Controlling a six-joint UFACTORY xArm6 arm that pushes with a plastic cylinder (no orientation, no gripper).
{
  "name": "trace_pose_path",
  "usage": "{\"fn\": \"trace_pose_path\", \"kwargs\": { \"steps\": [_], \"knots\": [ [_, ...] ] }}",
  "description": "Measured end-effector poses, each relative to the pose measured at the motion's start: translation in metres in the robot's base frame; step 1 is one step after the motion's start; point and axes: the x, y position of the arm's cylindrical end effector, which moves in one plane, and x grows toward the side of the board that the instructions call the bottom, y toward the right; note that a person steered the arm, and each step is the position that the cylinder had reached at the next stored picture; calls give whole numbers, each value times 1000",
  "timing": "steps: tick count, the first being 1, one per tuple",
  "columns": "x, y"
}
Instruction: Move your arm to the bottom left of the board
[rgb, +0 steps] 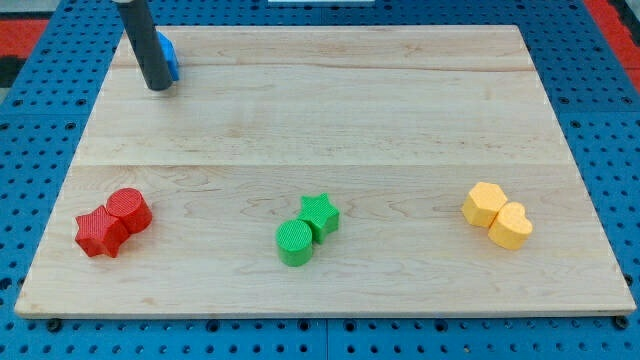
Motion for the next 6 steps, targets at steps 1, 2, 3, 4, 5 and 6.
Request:
{"fn": "trace_pose_path", "kwargs": {
  "steps": [1, 2, 3, 4, 5, 6],
  "knots": [
    [57, 29],
    [85, 88],
    [133, 108],
    [190, 101],
    [241, 55],
    [270, -14]
  ]
}}
